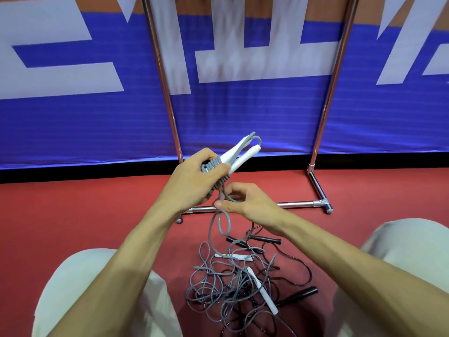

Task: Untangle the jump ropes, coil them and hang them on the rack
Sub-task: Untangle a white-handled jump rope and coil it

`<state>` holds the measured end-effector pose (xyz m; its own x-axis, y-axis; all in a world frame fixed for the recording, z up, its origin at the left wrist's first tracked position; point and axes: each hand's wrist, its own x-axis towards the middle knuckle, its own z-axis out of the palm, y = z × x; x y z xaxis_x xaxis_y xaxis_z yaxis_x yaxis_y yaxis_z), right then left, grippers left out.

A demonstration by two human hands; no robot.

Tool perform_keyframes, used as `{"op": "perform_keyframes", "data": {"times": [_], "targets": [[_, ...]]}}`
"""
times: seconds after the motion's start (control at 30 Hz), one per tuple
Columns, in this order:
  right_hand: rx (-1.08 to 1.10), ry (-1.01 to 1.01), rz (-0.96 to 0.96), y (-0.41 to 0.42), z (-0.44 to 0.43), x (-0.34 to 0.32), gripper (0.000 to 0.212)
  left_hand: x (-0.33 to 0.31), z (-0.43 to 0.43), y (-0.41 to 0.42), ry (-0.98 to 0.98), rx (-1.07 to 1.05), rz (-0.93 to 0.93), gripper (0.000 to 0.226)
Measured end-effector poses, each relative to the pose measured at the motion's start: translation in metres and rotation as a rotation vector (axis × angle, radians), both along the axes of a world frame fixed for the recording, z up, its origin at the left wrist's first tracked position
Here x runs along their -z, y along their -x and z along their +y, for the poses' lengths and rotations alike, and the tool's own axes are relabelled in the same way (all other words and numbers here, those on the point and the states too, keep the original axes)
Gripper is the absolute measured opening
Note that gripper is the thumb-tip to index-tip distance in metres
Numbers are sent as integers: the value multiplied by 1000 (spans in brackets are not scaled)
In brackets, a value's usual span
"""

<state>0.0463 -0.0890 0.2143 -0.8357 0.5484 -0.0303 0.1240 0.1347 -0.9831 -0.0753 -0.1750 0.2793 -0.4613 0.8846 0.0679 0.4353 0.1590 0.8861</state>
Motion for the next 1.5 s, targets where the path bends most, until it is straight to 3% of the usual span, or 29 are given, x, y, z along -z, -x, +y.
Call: {"op": "perform_keyframes", "data": {"times": [0.17, 0.3, 0.37, 0.5, 0.63, 0.77, 0.93, 1.07, 1.23, 1.4, 1.5], "targets": [[-77, 277, -5, -2, 0, -1, 25, 6, 2, 11, -67, -122, 20, 14], [-232, 123, -204, -12, 0, -3, 19, 8, -1, 34, -55, -287, 267, 22], [-148, -53, -189, -13, 4, -8, 13, 12, -2, 40, -22, -272, 326, 27], [-21, -693, -171, -18, 14, -21, 26, 19, -1, 44, 65, -208, 440, 34], [-4, -1119, -125, -27, 20, -29, 37, 24, 1, 43, 130, -86, 500, 36], [70, -1363, -12, -36, 29, -37, 33, 28, 5, 42, 216, 50, 499, 36], [123, -1456, 122, -36, 30, -45, 26, 29, 7, 23, 293, 227, 672, 28], [238, -1313, 162, -35, 32, -48, 17, 25, 5, 5, 311, 328, 715, 25], [378, -697, 43, -34, 44, -52, 21, 20, 2, -4, 255, 432, 563, 27], [225, -402, 21, -33, 50, -48, 16, 22, 0, -12, 186, 426, 538, 49], [174, -310, 52, -33, 55, -42, 8, 18, -4, -15, 139, 445, 427, 36]]}}
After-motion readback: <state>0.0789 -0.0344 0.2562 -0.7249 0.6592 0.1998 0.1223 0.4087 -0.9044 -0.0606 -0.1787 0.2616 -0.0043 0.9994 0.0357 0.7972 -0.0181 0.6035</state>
